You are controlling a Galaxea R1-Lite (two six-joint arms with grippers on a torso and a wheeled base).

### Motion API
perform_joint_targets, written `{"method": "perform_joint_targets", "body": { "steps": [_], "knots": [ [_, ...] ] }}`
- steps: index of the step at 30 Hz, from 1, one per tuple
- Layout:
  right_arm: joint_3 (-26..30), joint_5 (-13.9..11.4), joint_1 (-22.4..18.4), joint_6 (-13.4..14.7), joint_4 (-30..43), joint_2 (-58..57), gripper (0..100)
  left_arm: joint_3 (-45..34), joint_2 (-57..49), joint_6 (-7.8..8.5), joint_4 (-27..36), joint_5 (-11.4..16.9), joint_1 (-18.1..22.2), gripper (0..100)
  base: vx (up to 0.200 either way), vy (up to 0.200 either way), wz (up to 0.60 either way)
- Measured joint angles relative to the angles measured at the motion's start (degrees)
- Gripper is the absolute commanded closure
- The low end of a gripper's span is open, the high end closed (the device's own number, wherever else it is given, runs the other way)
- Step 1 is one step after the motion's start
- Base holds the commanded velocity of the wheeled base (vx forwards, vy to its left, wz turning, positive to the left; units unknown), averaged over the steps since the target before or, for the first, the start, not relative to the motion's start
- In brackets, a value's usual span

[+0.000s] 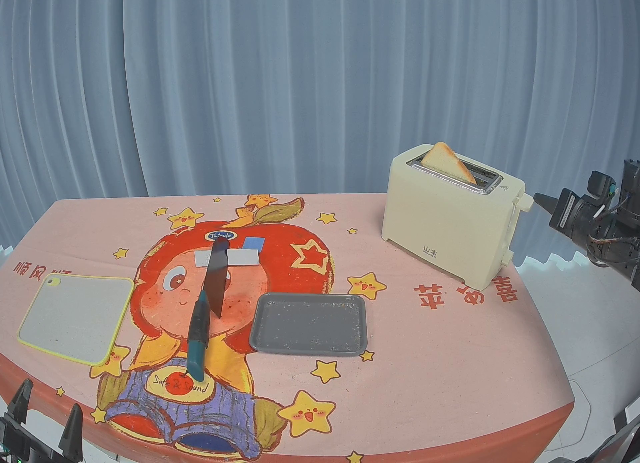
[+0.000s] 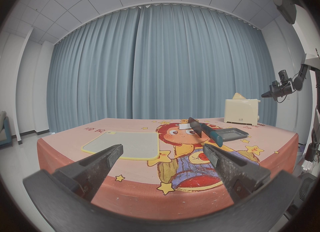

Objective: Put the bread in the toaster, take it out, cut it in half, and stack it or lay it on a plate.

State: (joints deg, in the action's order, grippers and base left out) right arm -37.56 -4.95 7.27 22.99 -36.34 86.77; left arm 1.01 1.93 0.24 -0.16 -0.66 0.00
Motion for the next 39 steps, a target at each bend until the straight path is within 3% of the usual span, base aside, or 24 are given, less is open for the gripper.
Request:
{"method": "perform_joint_targets", "body": {
  "steps": [16,39],
  "knots": [
    [0.66,0.71,-0.83,0.49,-8.02,8.16,100,0.00,0.00,0.02,0.02,-0.02,0.00,0,0.000,0.000,0.00],
    [2.17,0.57,-1.89,-0.09,-8.63,15.62,100,0.00,0.00,0.02,0.00,-0.02,0.00,0,0.000,0.000,0.00]
  ]
}}
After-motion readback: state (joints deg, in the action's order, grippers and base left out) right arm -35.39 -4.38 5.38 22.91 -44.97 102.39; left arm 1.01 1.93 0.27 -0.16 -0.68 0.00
